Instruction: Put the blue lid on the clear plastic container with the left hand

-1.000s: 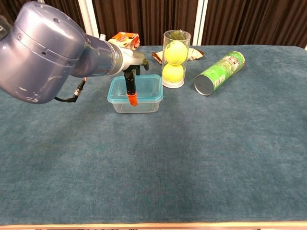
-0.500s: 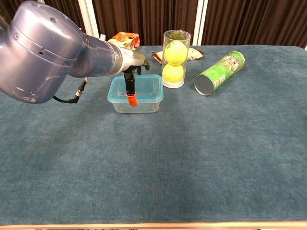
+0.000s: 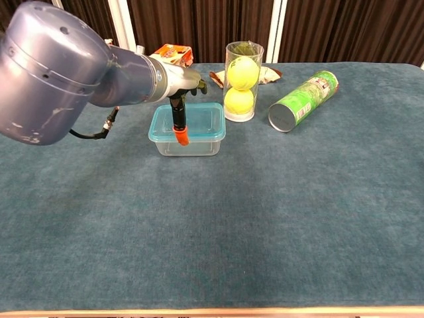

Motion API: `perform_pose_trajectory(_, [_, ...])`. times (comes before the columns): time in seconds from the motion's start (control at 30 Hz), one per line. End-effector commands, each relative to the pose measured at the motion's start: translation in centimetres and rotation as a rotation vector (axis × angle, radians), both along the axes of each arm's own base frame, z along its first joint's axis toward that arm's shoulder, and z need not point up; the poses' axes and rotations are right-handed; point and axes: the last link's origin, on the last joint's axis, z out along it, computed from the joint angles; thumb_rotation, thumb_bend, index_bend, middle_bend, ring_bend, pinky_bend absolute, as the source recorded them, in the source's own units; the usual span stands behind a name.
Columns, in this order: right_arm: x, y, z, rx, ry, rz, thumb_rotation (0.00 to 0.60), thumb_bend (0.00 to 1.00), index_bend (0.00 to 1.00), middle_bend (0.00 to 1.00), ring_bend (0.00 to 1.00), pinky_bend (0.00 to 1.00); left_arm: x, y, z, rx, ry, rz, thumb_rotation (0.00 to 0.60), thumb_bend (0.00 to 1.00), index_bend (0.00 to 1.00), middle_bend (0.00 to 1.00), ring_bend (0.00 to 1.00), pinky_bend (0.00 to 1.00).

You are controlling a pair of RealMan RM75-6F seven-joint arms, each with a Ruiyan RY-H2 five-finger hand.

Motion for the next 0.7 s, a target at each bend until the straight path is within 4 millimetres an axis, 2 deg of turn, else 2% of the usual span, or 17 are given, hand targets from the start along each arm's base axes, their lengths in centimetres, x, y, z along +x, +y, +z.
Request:
perform_pose_trajectory(0.03, [0.0,0.0,0.0,0.001,0.001,0.000,0.600,0.29,0.10,0.00,0.00,0.00,-0.1,-0.3,0.2,-0.001,0.003,-0.009,0.600,0.07,0.00,0.04,0.00,0.00])
perform_pose_trajectory(0.27, [0.0,0.0,0.0,-0.001,0.005,0.000,0.600,0.29,0.10,0.00,0.00,0.00,-0.1,-1.0,1.3,0.011,0.011,-0.057,0.600,0.07,0.00,0.08,0.00,0.00])
perform_pose_trajectory(0.4, [0.0,0.0,0.0,-0.005,0.006,-0.003,0.600,0.29,0.10,0.00,0.00,0.00,-0.3,-1.0,2.6,0.052,0.000,-0.096,0.600,0.12,0.03,0.12,0.00,0.00])
perform_pose_trajectory(0.57, [0.0,0.0,0.0,-0.009,0.004,-0.008,0.600,0.29,0.10,0.00,0.00,0.00,-0.2,-0.1,3.8,0.090,-0.079,-0.133,0.600,0.23,0.17,0.24,0.00,0.00])
perform_pose_trajectory(0.7, [-0.1,0.0,0.1,-0.016,0.000,-0.013,0.600,0.29,0.10,0.00,0.00,0.00,-0.4,0.8,3.9,0.088,-0.127,-0.150,0.600,0.28,0.28,0.30,0.01,0.00])
